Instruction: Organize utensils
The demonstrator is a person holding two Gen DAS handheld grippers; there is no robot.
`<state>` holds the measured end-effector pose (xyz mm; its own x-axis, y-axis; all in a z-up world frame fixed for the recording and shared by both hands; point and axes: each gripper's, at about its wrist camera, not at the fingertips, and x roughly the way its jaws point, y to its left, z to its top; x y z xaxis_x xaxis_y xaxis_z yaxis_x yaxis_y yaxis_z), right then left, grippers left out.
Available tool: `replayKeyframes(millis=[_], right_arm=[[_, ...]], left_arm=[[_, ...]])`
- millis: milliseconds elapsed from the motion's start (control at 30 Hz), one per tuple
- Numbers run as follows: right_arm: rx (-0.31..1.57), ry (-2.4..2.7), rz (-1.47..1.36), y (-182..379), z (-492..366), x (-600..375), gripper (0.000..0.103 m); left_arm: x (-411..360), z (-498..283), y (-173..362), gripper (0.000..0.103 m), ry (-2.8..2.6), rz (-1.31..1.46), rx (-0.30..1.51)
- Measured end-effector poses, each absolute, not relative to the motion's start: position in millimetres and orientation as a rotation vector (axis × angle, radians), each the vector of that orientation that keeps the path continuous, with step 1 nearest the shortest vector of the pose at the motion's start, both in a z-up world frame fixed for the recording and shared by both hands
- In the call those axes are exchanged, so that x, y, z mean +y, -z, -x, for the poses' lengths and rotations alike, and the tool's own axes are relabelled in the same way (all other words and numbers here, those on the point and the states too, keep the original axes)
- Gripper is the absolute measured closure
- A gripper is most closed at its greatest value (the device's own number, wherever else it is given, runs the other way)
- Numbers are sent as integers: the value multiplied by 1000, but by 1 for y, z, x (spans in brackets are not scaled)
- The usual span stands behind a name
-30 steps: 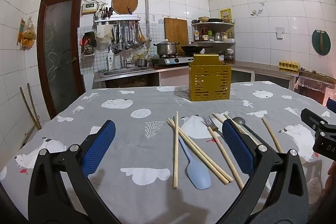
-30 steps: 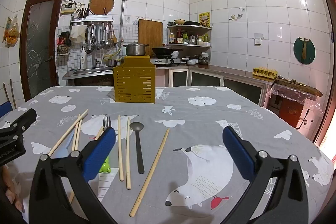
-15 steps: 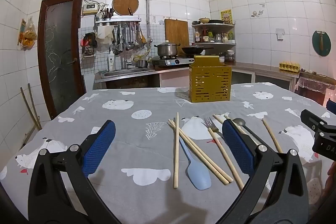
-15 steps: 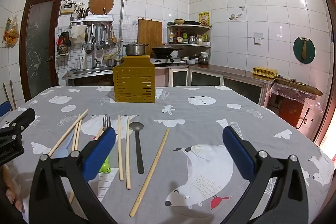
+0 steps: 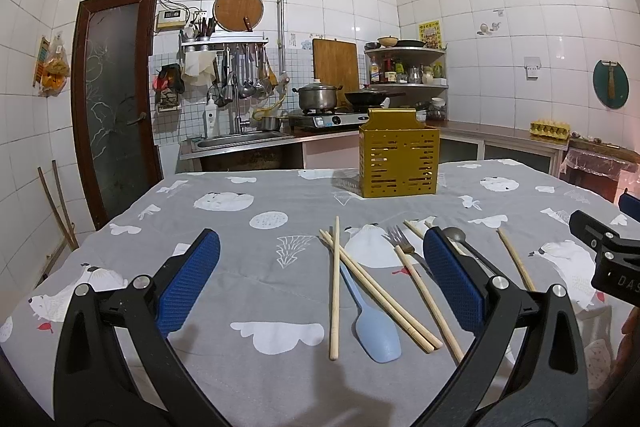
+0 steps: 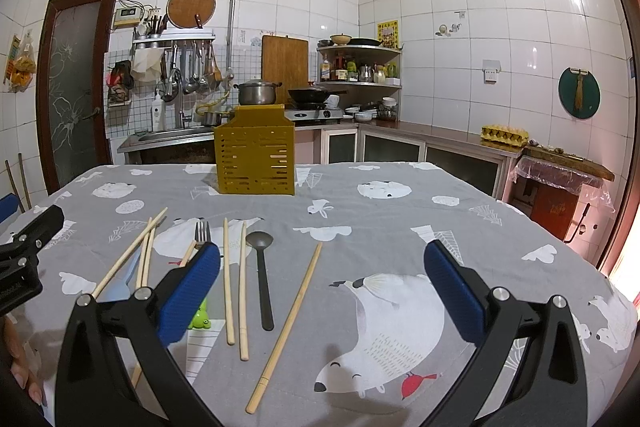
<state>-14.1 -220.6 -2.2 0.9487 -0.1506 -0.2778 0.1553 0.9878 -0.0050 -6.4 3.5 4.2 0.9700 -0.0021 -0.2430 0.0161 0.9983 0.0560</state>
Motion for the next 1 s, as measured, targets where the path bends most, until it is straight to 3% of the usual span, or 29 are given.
replayKeyframes(millis=[1000], right_arm=[[289, 157, -17, 8, 10, -220, 4]], left_arm=[[-3, 9, -7, 5, 21, -58, 241]])
